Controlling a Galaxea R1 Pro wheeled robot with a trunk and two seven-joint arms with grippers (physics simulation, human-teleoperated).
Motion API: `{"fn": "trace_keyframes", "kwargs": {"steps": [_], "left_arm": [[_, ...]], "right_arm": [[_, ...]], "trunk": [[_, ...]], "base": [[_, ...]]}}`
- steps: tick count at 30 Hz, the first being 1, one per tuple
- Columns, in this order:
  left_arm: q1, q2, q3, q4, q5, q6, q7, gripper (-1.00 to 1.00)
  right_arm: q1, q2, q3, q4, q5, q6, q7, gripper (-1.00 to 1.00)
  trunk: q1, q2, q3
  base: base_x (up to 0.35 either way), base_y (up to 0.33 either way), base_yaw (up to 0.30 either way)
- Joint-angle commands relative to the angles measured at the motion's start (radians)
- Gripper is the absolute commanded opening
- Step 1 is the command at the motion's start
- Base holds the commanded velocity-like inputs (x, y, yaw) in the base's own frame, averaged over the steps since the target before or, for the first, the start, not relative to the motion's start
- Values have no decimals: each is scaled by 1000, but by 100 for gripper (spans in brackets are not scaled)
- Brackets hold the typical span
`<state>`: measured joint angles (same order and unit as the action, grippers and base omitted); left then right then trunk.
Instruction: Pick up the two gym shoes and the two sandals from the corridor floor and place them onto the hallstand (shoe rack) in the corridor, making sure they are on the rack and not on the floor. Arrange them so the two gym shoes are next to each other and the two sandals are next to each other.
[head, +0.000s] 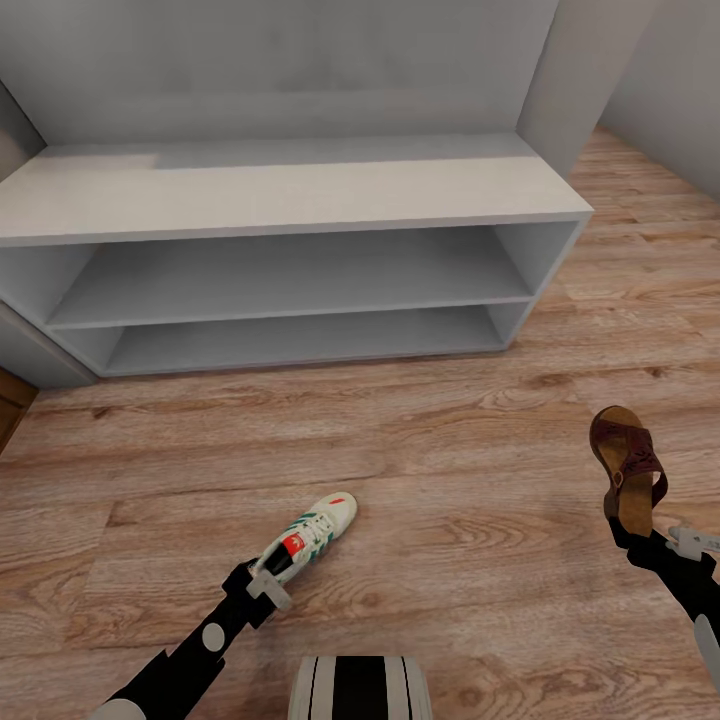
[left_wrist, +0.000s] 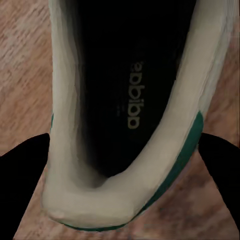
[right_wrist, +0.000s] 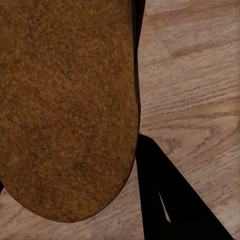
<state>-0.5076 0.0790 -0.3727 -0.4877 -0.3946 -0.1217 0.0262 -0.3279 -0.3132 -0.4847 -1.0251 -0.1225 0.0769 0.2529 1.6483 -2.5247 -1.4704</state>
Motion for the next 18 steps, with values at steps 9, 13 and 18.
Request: {"fn": "trace_keyframes", "kwargs": {"steps": [9, 13, 18], "left_arm": [[-2, -19, -2, 3, -13, -4, 3, -100], [0, -19, -2, 3, -13, -8, 4, -100], [-1, -19, -2, 3, -13, -9, 4, -100]], "right_arm": [[0, 0, -3, -1, -14, 9, 6, -100], [0, 0, -3, -1, -14, 9, 6, -100], [0, 0, -10, -1, -14, 9, 6, -100]], "trunk": [[0, 0, -1], [0, 0, -1], [0, 0, -1]], "base": [[0, 0, 0], [0, 0, 0], [0, 0, 0]]}}
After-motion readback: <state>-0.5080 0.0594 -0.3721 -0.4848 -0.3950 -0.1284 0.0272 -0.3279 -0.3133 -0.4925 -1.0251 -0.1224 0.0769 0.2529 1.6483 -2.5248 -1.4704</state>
